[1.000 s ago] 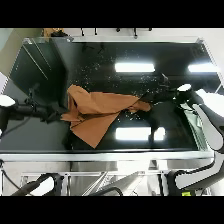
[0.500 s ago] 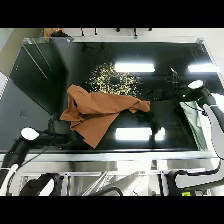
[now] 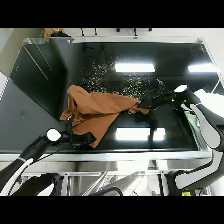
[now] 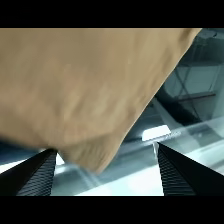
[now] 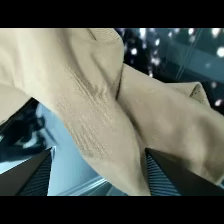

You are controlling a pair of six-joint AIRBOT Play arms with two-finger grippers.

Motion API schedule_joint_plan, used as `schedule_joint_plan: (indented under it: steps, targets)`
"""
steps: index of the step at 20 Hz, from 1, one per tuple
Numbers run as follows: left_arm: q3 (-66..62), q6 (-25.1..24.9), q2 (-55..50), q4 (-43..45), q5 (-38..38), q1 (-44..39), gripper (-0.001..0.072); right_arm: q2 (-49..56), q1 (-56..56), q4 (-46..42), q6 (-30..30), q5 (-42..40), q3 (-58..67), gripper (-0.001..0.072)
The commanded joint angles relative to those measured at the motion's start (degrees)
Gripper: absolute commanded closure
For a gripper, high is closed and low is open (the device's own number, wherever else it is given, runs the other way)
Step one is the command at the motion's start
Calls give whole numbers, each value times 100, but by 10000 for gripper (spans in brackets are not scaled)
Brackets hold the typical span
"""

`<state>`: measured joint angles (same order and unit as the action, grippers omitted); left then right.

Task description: Fold the shirts.

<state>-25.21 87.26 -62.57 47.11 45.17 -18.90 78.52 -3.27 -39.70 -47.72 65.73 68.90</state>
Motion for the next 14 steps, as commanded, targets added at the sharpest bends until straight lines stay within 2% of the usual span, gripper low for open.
schedule_joint_plan:
  steps: [1, 2, 3, 4, 5, 6, 10, 12, 14]
  targets:
    - [-531, -37, -726, 140, -273, -142, 82, 90, 33, -17, -4, 28, 0, 144]
    - [-691, -70, -881, 138, -260, -142, 320, 90, 33, -17, -4, 33, 0, 353]
    - [-841, -155, -1001, 138, -179, -142, 498, 90, 33, -15, -4, 31, 0, 493]
    - [-1003, -245, -1099, 138, -76, -142, 608, 90, 33, 9, -24, 33, 0, 507]
    - [-1145, -330, -1152, 140, 63, -140, 681, 90, 33, 116, -46, 96, 0, 662]
    - [-1285, -444, -1156, 142, 184, -140, 694, 90, 31, 310, -46, 210, 0, 688]
    - [-1993, -614, -573, 149, 903, 125, 695, -212, -138, 1692, 20, 1014, 4, 688]
    - [-2583, -627, 107, 146, 1486, 597, 695, -686, -470, 3099, 345, 1484, 7, 688]
    - [-3364, -623, 866, 138, 1965, 1202, 695, -1318, -1034, 4887, 610, 1803, 68, 688]
